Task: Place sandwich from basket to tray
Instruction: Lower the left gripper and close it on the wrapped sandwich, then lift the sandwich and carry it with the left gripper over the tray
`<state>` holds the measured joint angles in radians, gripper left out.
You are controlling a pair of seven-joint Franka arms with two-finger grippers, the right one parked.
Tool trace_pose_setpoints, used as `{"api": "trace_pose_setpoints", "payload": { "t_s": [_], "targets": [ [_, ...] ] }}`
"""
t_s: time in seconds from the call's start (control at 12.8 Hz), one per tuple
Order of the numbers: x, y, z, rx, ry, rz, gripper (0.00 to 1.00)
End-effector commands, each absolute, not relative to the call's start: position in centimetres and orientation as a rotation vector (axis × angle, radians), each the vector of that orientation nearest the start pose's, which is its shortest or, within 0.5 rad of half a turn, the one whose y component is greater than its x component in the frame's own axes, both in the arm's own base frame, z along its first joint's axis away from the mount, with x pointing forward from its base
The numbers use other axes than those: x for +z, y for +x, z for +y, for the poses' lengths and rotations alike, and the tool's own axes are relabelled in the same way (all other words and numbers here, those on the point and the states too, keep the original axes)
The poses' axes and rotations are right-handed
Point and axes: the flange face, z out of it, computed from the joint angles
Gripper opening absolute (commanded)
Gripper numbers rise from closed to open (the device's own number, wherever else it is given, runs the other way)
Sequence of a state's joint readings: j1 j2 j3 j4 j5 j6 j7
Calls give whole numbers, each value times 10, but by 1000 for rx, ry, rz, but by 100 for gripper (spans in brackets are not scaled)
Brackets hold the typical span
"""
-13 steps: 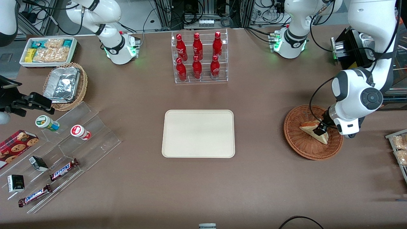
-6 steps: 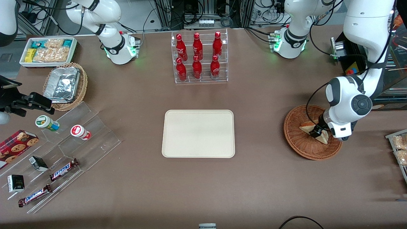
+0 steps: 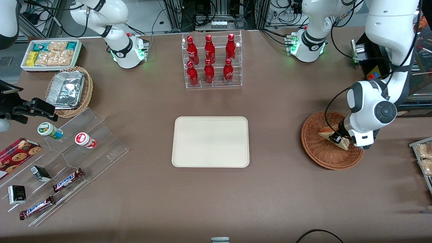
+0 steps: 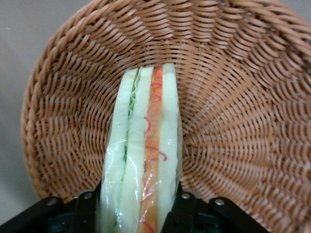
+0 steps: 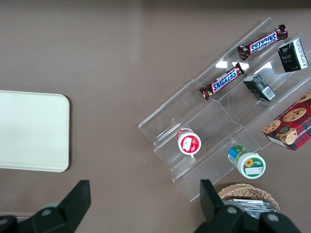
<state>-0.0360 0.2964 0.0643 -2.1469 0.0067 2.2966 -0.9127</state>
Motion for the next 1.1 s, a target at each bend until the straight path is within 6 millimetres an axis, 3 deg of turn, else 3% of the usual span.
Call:
{"api": "trace_pose_setpoints", "payload": {
  "t_s": [0.0, 0.16, 0.23, 0.47, 0.63, 0.78, 1.02],
  "targets": [
    [302, 573, -6, 216, -2739, -1315, 49],
    [325, 583, -31, 220, -2761, -1258, 47],
    [336, 590, -52, 192, -2792, -1211, 46],
    [346, 590, -126, 136, -2899, -971, 43],
    [350, 585, -162, 123, -2939, -894, 43],
    [346, 582, -217, 111, -2987, -771, 42],
    [317, 567, -310, 149, -3044, -557, 38]
  ]
}}
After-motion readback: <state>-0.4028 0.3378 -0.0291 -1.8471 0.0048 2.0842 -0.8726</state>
